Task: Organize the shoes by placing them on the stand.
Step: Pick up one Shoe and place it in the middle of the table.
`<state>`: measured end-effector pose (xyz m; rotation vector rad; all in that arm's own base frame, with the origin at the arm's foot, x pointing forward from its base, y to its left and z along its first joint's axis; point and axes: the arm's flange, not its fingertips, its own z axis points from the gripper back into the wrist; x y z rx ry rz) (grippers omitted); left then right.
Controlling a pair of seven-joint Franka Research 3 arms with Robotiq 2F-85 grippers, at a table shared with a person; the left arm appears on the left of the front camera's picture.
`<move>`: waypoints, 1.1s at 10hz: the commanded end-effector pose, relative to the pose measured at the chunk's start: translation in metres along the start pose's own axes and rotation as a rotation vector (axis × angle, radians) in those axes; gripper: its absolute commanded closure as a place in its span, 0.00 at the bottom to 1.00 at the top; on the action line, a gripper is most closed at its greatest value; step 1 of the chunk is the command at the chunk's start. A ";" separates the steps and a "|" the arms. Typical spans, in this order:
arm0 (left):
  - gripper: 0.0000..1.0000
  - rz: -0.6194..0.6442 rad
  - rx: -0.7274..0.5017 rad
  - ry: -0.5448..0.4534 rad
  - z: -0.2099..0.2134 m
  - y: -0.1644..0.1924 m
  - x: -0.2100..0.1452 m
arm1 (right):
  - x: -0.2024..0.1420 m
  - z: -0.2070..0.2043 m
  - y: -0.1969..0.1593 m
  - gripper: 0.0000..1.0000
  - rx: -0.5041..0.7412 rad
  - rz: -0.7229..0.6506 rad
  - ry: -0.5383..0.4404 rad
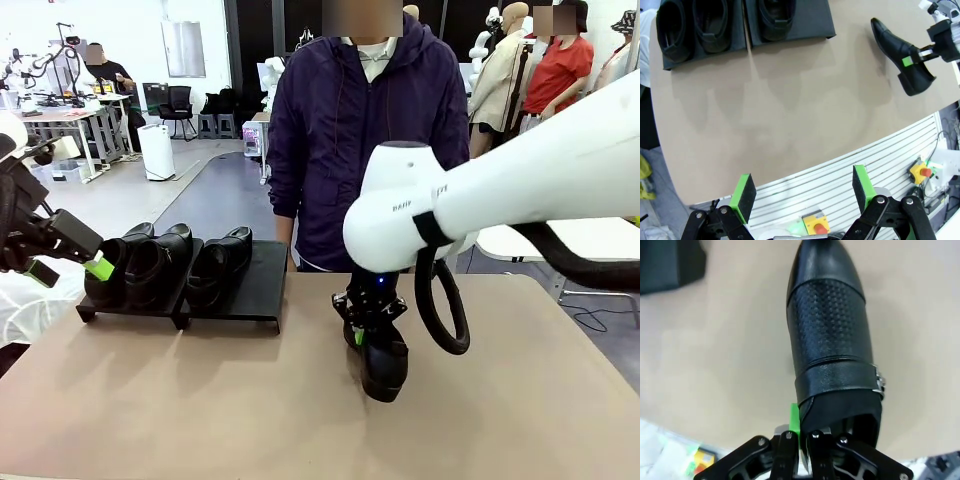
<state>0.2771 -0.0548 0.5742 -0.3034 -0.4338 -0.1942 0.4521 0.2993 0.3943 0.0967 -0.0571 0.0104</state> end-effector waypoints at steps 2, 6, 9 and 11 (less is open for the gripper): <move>0.00 -0.019 0.002 0.004 0.002 0.002 0.000 | 0.008 -0.020 0.011 1.00 -0.061 -0.050 -0.079; 0.00 -0.019 0.002 0.004 0.002 0.002 0.000 | 0.006 -0.026 0.022 1.00 0.080 -0.058 -0.023; 0.00 -0.019 0.002 0.004 0.002 0.002 0.000 | 0.012 -0.042 0.033 1.00 0.096 -0.046 0.028; 0.00 -0.019 0.002 0.004 0.002 0.002 0.000 | 0.015 -0.050 0.034 1.00 0.098 -0.044 0.053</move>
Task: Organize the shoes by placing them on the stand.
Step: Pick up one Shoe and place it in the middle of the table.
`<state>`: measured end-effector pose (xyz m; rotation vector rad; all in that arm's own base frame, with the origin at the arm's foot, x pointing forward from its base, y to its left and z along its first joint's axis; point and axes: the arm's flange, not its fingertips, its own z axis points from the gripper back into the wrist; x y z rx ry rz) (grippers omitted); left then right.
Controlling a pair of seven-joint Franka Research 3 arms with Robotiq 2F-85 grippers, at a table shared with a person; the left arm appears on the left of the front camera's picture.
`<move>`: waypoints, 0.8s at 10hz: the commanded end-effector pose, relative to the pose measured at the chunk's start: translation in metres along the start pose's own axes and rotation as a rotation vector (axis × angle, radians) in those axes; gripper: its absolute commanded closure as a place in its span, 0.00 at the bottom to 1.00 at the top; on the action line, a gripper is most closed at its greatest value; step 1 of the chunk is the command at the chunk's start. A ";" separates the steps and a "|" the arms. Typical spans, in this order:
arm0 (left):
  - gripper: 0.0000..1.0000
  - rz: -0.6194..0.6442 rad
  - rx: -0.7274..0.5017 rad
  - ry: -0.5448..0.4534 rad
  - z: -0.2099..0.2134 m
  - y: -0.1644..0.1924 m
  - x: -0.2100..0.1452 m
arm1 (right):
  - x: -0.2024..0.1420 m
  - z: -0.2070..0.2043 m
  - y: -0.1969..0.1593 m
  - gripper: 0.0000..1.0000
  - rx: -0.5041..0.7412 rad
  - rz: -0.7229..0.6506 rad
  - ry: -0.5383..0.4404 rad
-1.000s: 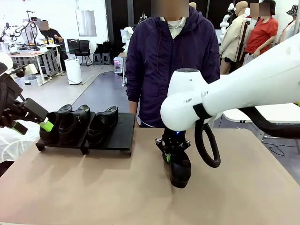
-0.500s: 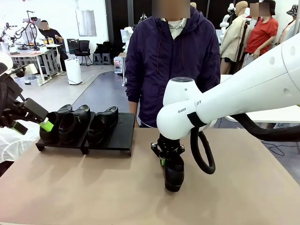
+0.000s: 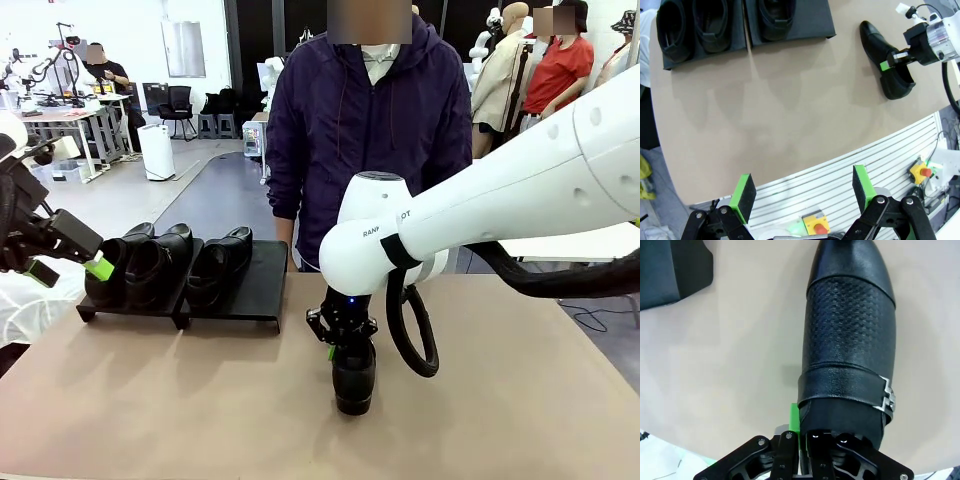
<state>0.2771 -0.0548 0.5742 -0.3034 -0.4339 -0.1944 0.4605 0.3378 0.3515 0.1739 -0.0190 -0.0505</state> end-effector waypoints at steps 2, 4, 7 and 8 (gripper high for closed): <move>0.00 -0.019 0.002 0.004 0.001 0.002 0.000 | 0.009 -0.004 -0.002 0.30 0.028 0.028 0.035; 0.00 -0.019 0.002 0.004 0.001 0.002 0.000 | 0.009 -0.002 -0.003 0.00 0.028 0.037 0.046; 0.00 -0.019 0.002 0.004 0.001 0.002 0.000 | -0.011 0.041 -0.014 0.00 0.107 0.123 0.049; 0.00 -0.019 0.002 0.004 0.001 0.002 0.000 | -0.025 0.071 -0.027 0.00 0.130 0.151 0.095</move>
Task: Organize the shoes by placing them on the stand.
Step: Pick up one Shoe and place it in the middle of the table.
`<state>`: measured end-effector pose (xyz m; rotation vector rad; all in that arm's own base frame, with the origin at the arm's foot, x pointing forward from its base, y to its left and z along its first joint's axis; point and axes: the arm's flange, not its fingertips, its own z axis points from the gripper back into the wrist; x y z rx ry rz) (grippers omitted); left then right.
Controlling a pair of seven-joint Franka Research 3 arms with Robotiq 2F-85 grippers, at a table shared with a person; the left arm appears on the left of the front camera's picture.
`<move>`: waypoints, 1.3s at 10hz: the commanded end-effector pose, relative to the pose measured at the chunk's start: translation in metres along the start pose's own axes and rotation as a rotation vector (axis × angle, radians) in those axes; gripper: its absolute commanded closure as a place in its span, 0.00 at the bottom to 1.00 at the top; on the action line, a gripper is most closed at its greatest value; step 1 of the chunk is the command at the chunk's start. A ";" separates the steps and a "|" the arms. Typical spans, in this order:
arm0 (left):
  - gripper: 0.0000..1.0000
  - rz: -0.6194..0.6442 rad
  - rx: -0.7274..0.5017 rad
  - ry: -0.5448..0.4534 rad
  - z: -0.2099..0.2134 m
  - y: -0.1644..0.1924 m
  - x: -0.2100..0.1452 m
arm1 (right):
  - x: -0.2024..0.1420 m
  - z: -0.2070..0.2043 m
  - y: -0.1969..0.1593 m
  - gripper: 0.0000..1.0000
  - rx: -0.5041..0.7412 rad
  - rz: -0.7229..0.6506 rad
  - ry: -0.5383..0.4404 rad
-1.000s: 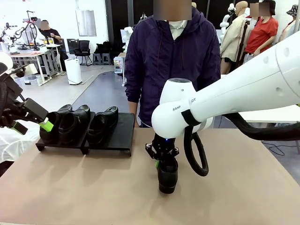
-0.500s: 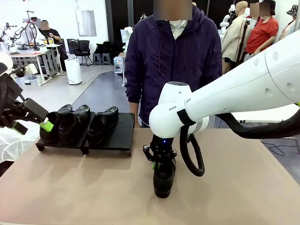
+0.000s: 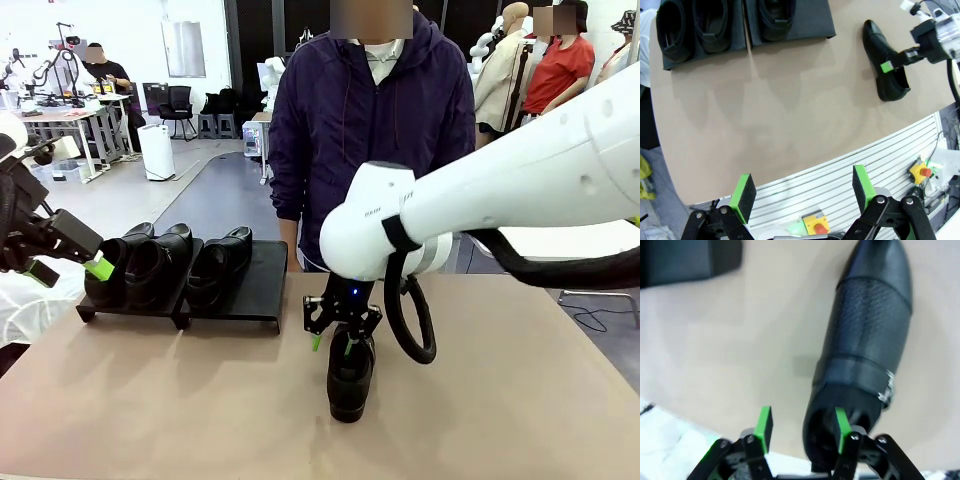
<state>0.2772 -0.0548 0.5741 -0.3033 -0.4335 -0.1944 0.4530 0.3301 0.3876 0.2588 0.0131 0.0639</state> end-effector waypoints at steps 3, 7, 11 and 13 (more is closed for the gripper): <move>0.00 -0.019 0.002 0.004 0.002 0.002 0.000 | -0.084 0.145 -0.083 0.00 0.157 0.154 0.171; 0.00 -0.019 0.002 0.004 0.002 0.002 0.000 | -0.134 0.215 -0.273 0.00 0.146 0.313 -0.024; 0.00 -0.019 0.002 0.004 0.002 0.002 0.000 | -0.156 0.214 -0.329 0.00 0.101 0.354 -0.357; 0.00 -0.019 0.002 0.004 0.002 0.002 0.000 | -0.156 0.236 -0.340 0.00 0.132 0.331 -0.218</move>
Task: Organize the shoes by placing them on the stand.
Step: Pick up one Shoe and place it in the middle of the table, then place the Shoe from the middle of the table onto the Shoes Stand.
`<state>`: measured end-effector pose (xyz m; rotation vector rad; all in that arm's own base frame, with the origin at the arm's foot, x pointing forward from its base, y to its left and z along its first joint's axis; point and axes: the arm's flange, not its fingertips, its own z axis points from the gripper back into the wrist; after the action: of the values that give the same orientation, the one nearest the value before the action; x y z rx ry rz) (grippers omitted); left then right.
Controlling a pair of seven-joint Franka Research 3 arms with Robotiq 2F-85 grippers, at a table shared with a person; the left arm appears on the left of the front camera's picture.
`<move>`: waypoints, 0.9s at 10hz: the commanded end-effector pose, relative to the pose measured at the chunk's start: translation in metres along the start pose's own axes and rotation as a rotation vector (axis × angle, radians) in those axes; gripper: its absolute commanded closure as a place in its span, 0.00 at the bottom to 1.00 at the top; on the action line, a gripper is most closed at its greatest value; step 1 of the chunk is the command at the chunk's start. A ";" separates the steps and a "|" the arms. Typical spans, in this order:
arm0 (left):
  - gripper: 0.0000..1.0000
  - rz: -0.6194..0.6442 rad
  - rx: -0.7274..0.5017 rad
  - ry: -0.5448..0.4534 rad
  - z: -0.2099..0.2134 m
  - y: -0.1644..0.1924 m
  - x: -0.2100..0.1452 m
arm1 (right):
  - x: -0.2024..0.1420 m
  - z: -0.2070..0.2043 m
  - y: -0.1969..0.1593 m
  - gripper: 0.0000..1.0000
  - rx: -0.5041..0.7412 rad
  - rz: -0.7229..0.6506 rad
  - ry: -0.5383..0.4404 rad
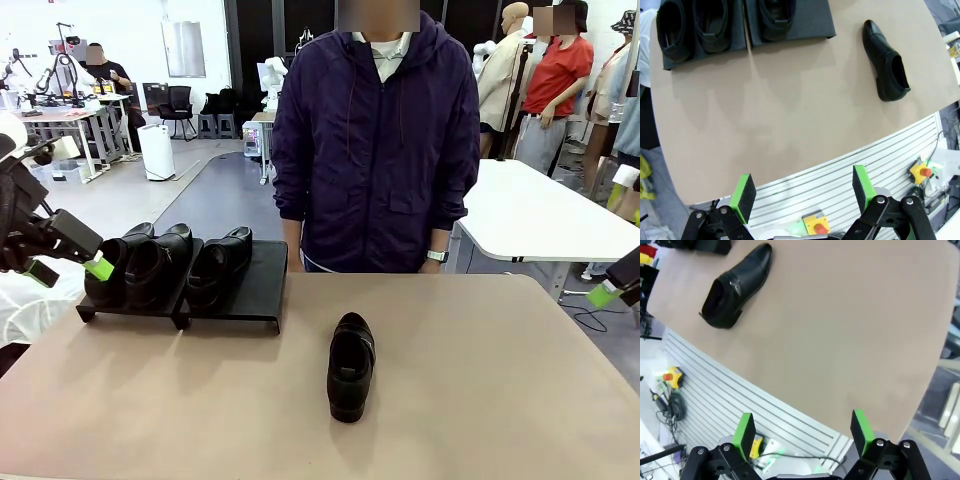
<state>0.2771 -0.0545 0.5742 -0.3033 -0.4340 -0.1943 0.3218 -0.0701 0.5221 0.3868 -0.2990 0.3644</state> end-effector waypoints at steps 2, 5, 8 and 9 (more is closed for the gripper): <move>0.00 -0.019 0.002 0.004 0.001 0.002 0.000 | 0.005 0.005 0.003 0.00 0.018 -0.013 0.051; 0.00 -0.019 0.002 0.004 0.001 0.002 0.000 | 0.005 0.005 0.003 0.00 0.018 -0.013 0.051; 0.00 -0.019 0.002 0.004 0.001 0.002 0.000 | 0.005 0.005 0.003 0.00 0.018 -0.013 0.051; 0.00 -0.019 0.002 0.004 0.001 0.002 0.000 | 0.005 0.005 0.003 0.00 0.018 -0.013 0.051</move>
<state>0.2771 -0.0545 0.5742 -0.3032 -0.4340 -0.1946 0.3212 -0.0686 0.5251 0.4047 -0.2581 0.3770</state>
